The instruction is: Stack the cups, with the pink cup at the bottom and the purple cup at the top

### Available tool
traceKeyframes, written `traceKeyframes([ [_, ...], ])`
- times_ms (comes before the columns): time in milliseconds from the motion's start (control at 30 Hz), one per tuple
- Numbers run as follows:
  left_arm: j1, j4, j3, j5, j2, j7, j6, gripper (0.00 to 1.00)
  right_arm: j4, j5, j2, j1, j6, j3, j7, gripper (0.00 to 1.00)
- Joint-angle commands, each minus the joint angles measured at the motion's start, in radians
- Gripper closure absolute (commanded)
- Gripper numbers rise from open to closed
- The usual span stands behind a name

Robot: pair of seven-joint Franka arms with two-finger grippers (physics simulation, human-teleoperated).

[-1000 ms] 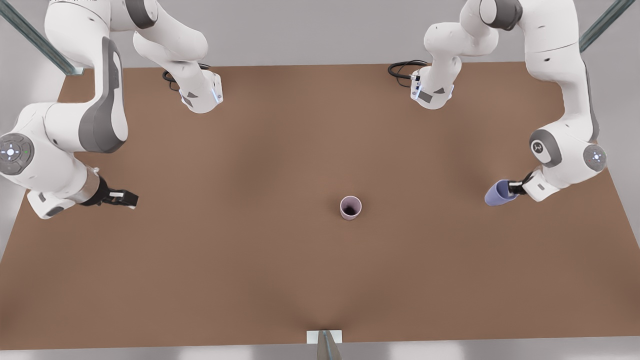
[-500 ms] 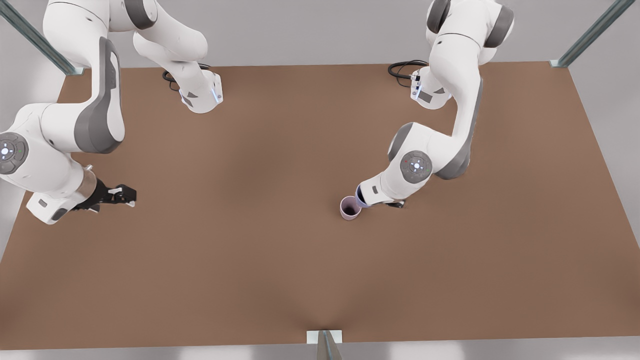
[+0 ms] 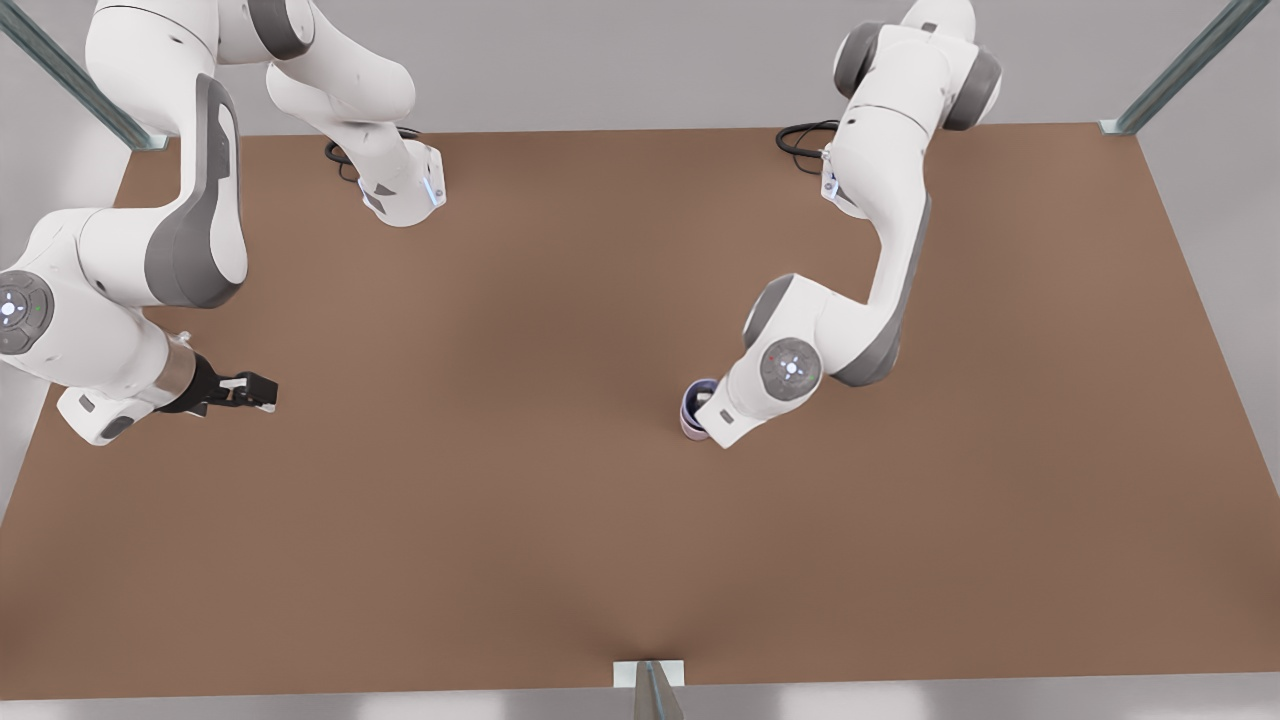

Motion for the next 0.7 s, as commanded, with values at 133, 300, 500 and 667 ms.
traceKeyframes([
  [133, -0.002, -0.04, 0.0, 0.013, -0.003, -0.326, 0.059, 0.79, 0.0, 0.002, 0.0, -0.002, -0.003, 0.0, 0.069, 0.0],
  [300, -0.002, -0.06, -0.01, 0.01, -0.004, -0.327, 0.059, 0.79, 0.0, 0.002, 0.0, 0.0, -0.003, 0.0, 0.07, 0.0],
  [500, -0.002, -0.063, -0.01, 0.012, -0.003, -0.326, 0.06, 0.79, 0.0, 0.001, 0.002, 0.0, -0.003, 0.0, 0.07, 0.0],
  [667, -0.002, -0.067, -0.01, 0.013, 0.0, -0.326, 0.062, 0.79, 0.0, 0.002, 0.003, -0.002, -0.003, -0.001, 0.069, 0.0],
])
